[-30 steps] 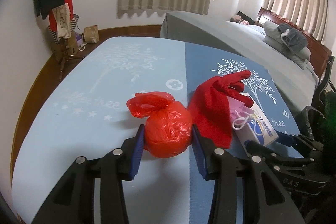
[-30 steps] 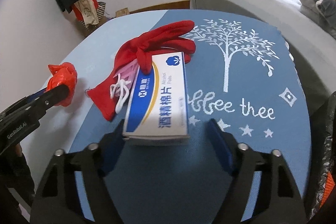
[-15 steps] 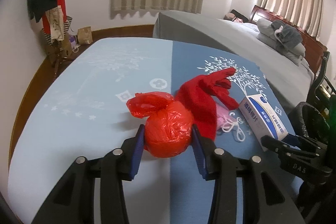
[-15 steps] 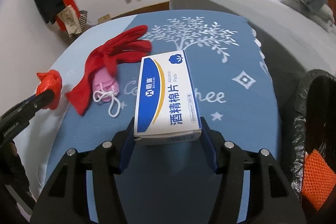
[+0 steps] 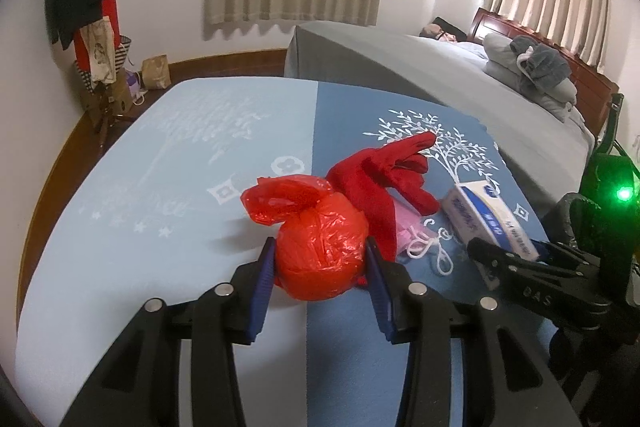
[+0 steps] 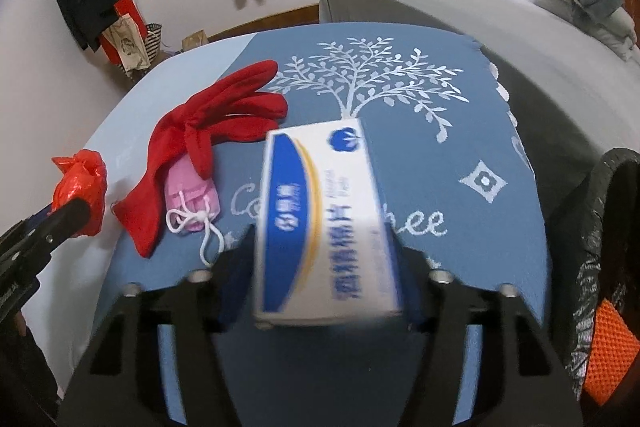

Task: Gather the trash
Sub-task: 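Carry the red bag and alcohol pad box over the bin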

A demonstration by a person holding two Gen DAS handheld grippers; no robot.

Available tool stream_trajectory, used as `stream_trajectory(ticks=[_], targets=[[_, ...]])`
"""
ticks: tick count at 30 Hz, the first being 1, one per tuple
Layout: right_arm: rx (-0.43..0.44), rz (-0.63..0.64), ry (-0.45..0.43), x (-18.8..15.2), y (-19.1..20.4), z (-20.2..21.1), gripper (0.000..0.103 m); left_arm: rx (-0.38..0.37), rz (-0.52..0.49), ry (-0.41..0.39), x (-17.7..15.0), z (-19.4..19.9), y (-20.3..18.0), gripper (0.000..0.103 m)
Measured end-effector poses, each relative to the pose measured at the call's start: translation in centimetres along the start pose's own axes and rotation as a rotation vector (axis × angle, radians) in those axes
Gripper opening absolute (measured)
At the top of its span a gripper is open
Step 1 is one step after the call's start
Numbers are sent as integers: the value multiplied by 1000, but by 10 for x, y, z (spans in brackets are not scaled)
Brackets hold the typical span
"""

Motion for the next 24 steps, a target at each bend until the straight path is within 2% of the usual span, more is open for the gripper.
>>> stream_trajectory(ticks=[8,24], targets=[[13,-5,-43,4,-5,24,54,-7,-11,-15,4,6,-12,43],[-12,-41,-150,6,-35,104,54,-49,-62,-87,23,37,-55,43]])
Point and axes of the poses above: each gripper's, at about its wrist camera, not at the fingertips, and z roughly against the way its jaws point, y to its left, x to its top, the point moved 2 cm from there along -z, roughly the way its jaws point, and after that the axes turned 8 degrees about y, right-handed, at the moved point
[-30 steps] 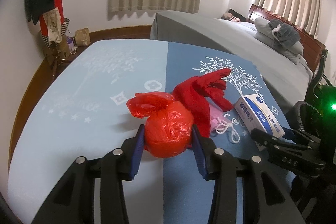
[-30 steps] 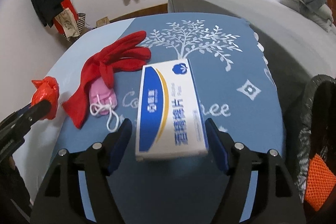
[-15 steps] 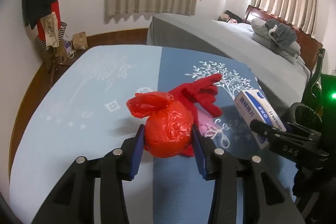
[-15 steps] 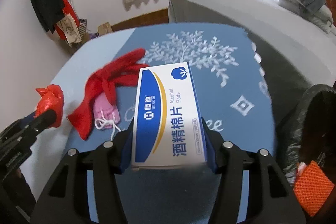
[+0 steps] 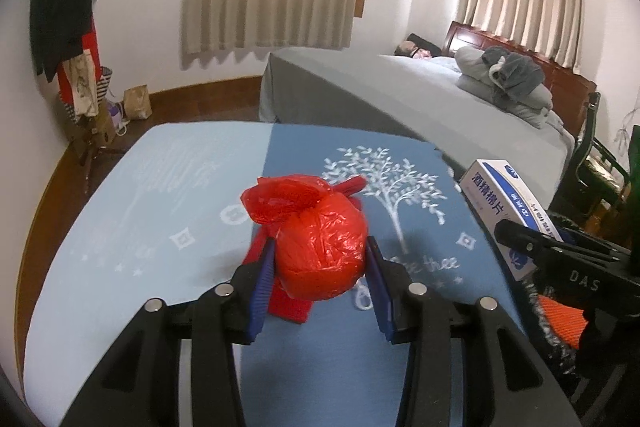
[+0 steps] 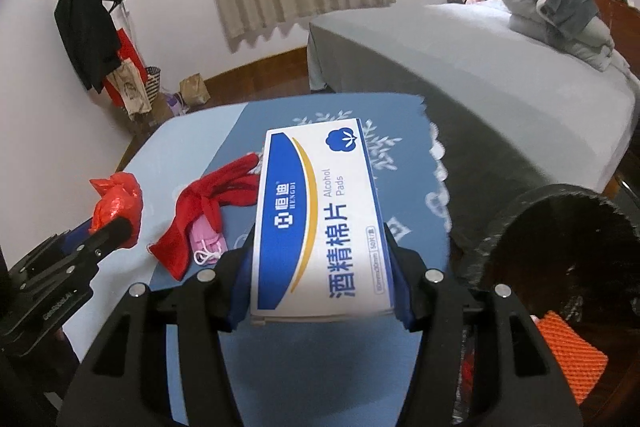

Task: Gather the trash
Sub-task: 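Carry the red bag and alcohol pad box over the bin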

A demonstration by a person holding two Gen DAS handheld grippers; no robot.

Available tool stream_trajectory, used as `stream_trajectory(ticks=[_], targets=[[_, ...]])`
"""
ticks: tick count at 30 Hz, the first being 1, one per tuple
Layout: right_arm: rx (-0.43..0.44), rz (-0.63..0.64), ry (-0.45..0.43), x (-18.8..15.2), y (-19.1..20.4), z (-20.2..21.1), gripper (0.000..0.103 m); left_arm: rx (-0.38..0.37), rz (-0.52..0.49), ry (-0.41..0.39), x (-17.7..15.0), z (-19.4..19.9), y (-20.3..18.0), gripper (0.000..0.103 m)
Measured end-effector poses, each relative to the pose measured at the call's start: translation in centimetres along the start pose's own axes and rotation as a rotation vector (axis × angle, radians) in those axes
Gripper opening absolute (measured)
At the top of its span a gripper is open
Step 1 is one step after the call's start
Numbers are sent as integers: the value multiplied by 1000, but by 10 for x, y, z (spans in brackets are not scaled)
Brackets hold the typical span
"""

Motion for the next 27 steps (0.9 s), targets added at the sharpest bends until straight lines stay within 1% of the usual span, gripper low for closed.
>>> stream_trajectory(ticks=[7,13,27], targets=[[-23,-24,-46,-1,-18,35,54,-33,-33,-36,5,17,-28,43],[-50,-53,-83,-9,-38,64,54,-70,-65,-54,8,26,-55,43],[-128,-116,-153,-30,-92,116,54,-187,-162,-91,6,37,-134,43]])
Point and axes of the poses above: each gripper's, at about its wrist camera, not at the fingertips, and z roughly against the way its jaws point, y to its left, x to its top, the point moved 2 cm from there along -z, roughly the way its jaws point, and after that the axes turned 8 degrees about y, right-handed, at the moved point
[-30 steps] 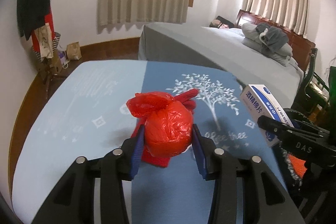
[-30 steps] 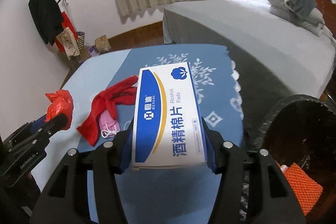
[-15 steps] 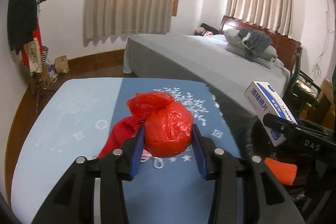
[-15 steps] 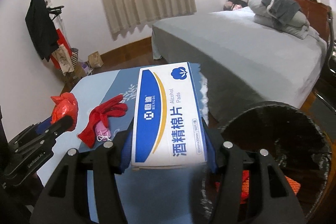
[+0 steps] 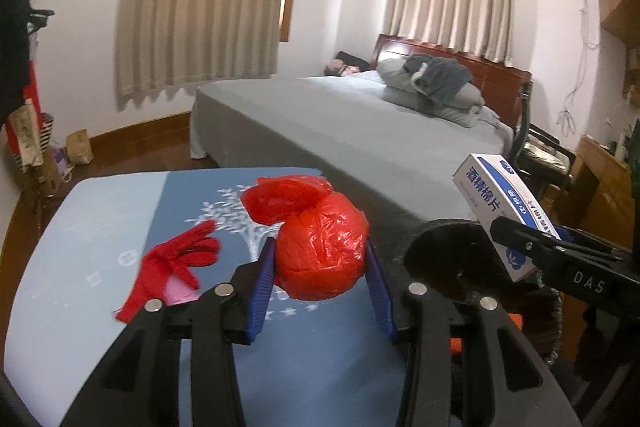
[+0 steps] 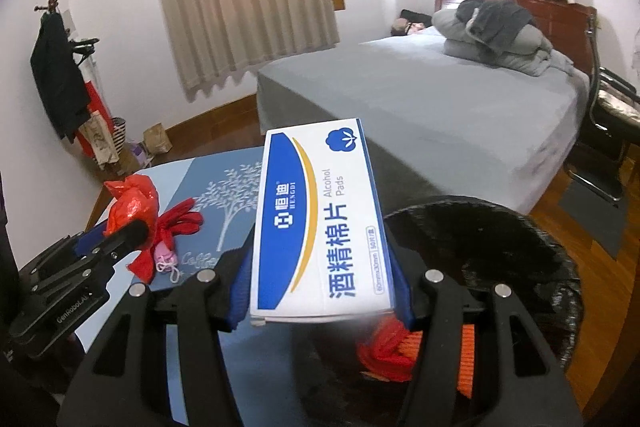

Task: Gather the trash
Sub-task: 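Carry the red bag and alcohol pad box over the bin, then open both tools to drop the red bag and alcohol pad box into the bin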

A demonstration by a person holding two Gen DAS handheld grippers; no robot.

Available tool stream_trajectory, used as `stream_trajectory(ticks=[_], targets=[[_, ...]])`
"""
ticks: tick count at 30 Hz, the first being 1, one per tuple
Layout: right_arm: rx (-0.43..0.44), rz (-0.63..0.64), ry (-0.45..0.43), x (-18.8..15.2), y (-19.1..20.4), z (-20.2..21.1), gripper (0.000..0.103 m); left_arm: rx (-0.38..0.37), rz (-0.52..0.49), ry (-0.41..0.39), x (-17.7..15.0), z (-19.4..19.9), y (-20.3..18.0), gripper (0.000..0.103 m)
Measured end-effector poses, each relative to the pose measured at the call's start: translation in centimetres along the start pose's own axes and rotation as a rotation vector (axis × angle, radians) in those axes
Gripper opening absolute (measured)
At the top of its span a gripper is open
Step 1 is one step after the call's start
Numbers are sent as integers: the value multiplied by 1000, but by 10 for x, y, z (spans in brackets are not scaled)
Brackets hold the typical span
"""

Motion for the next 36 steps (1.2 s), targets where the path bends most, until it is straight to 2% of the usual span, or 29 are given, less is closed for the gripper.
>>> stream_trajectory(ticks=[16,33,36], targets=[[-124,-112,-14,-26,-86,29,54,-162,-130,11,7,-30,-90,43],[-210,-164,10,-37,-151,20,54,-265,-222,77,9,-79,-158,43],[-221,-172,19,-40,-157,17,55,-301,-230,97,9,-86,-166,47]])
Point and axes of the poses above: each gripper's, at about its wrist camera, not at the fingertips, and z roughly against the way its jaws point, y to its left, x to its top, the point moved 2 cm from there along -z, roughly the way its jaws point, and after that the axes turned 8 degrees about y, right-handed, at the moved point
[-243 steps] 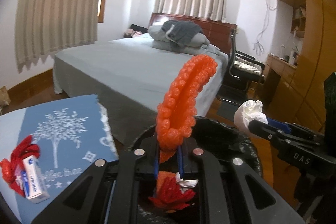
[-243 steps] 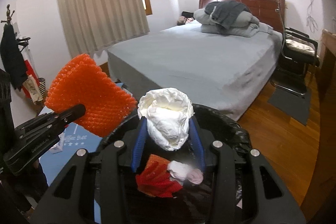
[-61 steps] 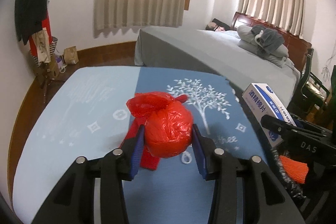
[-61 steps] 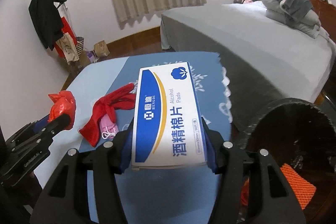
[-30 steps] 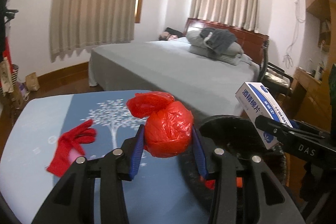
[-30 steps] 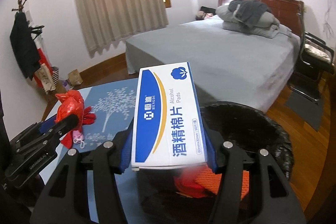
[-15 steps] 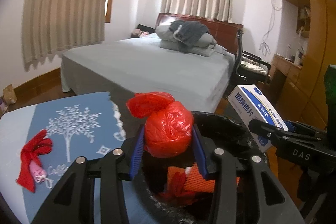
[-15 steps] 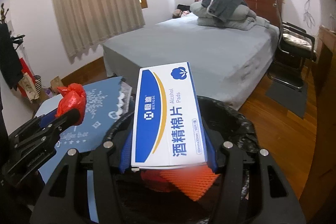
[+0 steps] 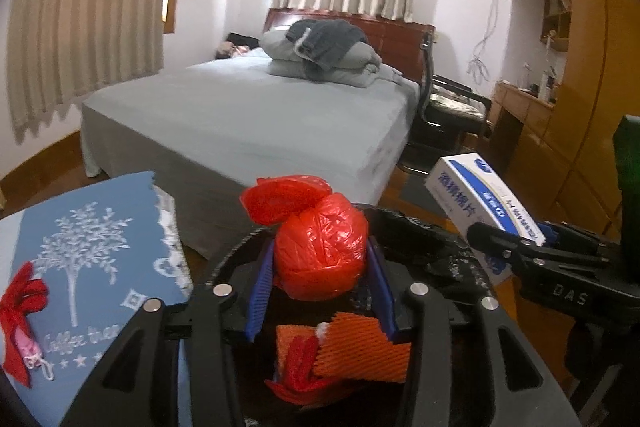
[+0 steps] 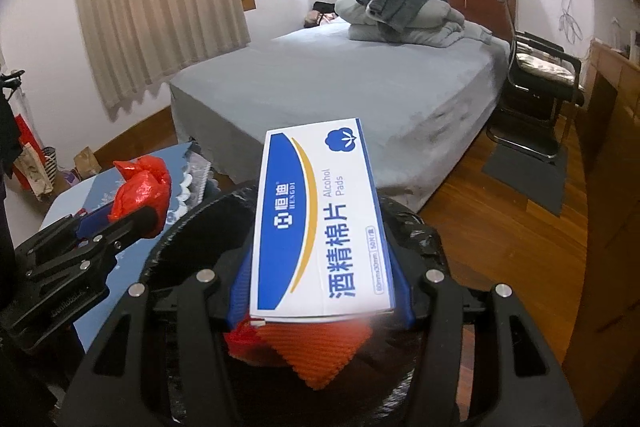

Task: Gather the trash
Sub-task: 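Open both tools to drop the red bag and alcohol pad box into the bin, then return the left tool to the table and grasp the red glove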

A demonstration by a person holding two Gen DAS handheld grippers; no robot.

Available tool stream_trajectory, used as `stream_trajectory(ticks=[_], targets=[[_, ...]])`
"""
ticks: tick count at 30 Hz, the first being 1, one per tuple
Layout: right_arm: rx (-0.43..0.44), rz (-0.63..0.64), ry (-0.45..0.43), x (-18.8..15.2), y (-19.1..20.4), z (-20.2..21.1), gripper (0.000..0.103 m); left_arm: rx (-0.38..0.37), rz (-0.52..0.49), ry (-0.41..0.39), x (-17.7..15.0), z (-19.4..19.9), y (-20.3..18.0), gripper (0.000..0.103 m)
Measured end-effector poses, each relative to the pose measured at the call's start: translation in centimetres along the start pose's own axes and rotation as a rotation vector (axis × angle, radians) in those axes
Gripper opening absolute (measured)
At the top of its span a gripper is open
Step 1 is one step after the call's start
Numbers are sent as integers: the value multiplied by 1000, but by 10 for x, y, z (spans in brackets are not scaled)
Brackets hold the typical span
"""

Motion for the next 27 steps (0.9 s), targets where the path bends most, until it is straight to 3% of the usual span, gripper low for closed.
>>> stream_trajectory(ticks=[2,10,17,27], targets=[[-17,-10,1,0,-6,-2,68,-21,-1,12,0,-3,-1,63],[-15,-36,-43,2,-18,6,92,18,23,1,-3,9,10,78],[17,-15,-72,4,-7,18,96,106,83,-46,-10,46,43,90],[105,31,-60,5,54,15,96,268,177,-86,-38,102,103,92]])
Point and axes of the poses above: each gripper's, at about its wrist camera, not at the fingertips, and z roughly against the way its jaws point, y to its left, x to its top, the point moved 2 cm from there along -z, roughly the way its jaws point, and after that the axes turned 8 degrees about y, right-handed, at the moved point
